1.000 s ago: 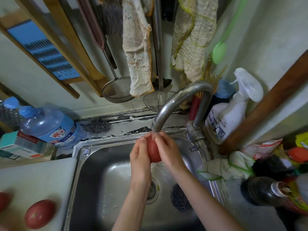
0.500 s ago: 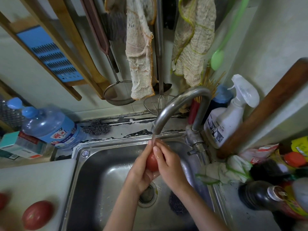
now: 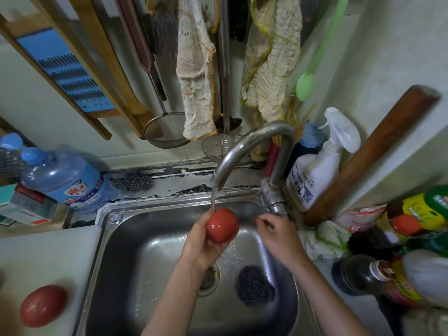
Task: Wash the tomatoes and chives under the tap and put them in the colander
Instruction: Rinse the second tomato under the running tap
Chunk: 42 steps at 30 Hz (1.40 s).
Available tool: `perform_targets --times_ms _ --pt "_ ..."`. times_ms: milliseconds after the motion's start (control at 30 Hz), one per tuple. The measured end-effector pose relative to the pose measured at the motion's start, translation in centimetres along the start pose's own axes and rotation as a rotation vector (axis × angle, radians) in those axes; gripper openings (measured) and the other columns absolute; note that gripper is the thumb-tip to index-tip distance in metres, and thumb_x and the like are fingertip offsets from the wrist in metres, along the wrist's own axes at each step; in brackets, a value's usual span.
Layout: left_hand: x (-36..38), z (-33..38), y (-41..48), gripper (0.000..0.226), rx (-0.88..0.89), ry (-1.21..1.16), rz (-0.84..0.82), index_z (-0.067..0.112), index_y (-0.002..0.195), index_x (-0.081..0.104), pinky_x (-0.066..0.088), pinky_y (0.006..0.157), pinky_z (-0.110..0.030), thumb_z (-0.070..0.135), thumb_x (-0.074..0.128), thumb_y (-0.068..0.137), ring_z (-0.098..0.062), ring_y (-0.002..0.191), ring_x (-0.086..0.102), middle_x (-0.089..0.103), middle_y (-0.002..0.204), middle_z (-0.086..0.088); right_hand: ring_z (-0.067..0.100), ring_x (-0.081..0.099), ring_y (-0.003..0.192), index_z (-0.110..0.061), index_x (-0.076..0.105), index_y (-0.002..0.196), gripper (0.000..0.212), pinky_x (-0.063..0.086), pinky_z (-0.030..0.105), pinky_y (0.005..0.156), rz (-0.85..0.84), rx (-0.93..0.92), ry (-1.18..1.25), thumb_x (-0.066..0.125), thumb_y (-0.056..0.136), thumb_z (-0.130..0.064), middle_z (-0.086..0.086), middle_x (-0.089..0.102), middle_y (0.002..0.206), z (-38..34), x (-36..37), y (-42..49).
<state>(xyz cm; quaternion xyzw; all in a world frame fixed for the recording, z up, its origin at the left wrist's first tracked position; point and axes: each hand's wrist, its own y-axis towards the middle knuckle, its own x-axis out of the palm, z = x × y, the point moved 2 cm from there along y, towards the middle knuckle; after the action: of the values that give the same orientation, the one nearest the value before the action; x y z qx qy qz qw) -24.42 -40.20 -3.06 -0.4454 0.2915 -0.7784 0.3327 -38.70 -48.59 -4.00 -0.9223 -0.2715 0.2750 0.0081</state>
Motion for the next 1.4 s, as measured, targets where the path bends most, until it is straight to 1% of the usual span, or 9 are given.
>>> perform_targets --times_ms 67,200,433,667,733,933,1033,1233,1400 --pt "0.0 0.0 -0.3 0.008 0.003 0.006 -0.025 0.017 0.095 0.059 0.057 0.069 -0.035 0.021 0.06 0.087 -0.03 0.087 0.062 0.065 0.1 -0.017 0.015 0.065 0.072 -0.014 0.07 0.084 0.016 0.05 0.027 0.067 0.042 -0.004 -0.028 0.056 0.092 -0.014 0.0 0.069 0.075 -0.4 -0.1 0.3" --pt "0.0 -0.3 -1.1 0.041 -0.094 -0.01 -0.09 0.005 0.109 0.059 0.056 0.077 -0.045 0.024 0.069 0.073 -0.037 0.093 0.064 0.064 0.111 -0.026 0.005 0.06 0.059 -0.014 0.069 0.076 0.016 0.04 0.009 0.051 0.136 0.005 -0.057 0.06 0.088 -0.016 -0.003 0.067 0.064 -1.0 -0.2 0.5" --pt "-0.1 -0.4 -1.8 0.038 -0.076 -0.077 0.017 0.006 0.11 0.057 0.057 0.043 -0.032 0.039 0.057 0.091 -0.035 0.077 0.069 0.065 0.107 -0.024 -0.002 0.059 0.065 -0.016 0.07 0.083 0.017 0.038 0.006 0.052 0.128 0.041 -0.041 0.06 0.088 -0.028 -0.008 0.066 0.071 -1.7 -0.7 1.2" --pt "-1.3 -0.2 -2.3 0.015 0.133 -0.026 0.002 0.016 0.107 0.055 0.059 0.067 -0.048 0.015 0.056 0.092 -0.034 0.093 0.062 0.055 0.115 -0.018 0.01 0.063 0.074 -0.016 0.068 0.087 0.023 0.05 0.027 0.069 0.02 0.022 -0.009 0.056 0.089 -0.036 -0.005 0.069 0.078 -2.9 -0.4 2.1" --pt "-1.6 -0.5 -2.7 0.017 0.176 0.003 -0.014 0.02 0.104 0.057 0.058 0.072 -0.046 0.011 0.055 0.09 -0.033 0.093 0.062 0.057 0.113 -0.015 0.01 0.063 0.076 -0.016 0.068 0.09 0.021 0.049 0.023 0.068 -0.009 0.013 -0.033 0.056 0.089 -0.034 -0.005 0.069 0.081 -2.8 -0.4 2.2" --pt "-2.9 -1.0 -3.9 0.037 0.324 0.131 0.0 0.023 0.101 0.064 0.058 0.067 -0.033 -0.008 0.058 0.081 -0.029 0.085 0.063 0.06 0.112 -0.018 0.005 0.059 0.103 -0.021 0.058 0.125 0.037 0.048 0.023 0.092 -0.324 -0.076 0.047 0.056 0.091 -0.037 -0.006 0.063 0.117 -3.7 1.7 -0.8" --pt "-4.1 -1.2 -4.7 0.062 0.396 0.195 -0.023 0.024 0.108 0.066 0.058 0.069 -0.032 -0.014 0.071 0.058 -0.032 0.09 0.062 0.059 0.111 -0.022 0.007 0.054 0.117 -0.029 0.045 0.138 0.049 0.046 0.029 0.1 -0.431 -0.143 0.063 0.056 0.091 -0.039 -0.006 0.055 0.131 -4.5 3.4 -2.9" --pt "-6.6 -0.7 -6.5 0.085 0.441 0.18 -0.112 0.027 0.122 0.061 0.058 0.071 -0.029 -0.002 0.081 0.044 -0.03 0.095 0.066 0.065 0.114 -0.019 0.017 0.062 0.111 -0.037 0.045 0.136 0.052 0.057 0.047 0.081 -0.642 0.166 0.549 0.064 0.088 -0.034 -0.005 0.05 0.134 -4.3 5.6 -4.7" --pt "-9.3 0.0 -8.3 0.065 0.495 0.437 -0.105 0.021 0.121 0.061 0.056 0.076 -0.024 -0.01 0.075 0.066 -0.016 0.091 0.069 0.066 0.112 -0.007 0.024 0.061 0.111 -0.041 0.062 0.113 0.036 0.059 0.044 0.077 -0.533 0.104 0.534 0.072 0.082 -0.026 0.004 0.056 0.127 -5.0 8.4 -5.8"
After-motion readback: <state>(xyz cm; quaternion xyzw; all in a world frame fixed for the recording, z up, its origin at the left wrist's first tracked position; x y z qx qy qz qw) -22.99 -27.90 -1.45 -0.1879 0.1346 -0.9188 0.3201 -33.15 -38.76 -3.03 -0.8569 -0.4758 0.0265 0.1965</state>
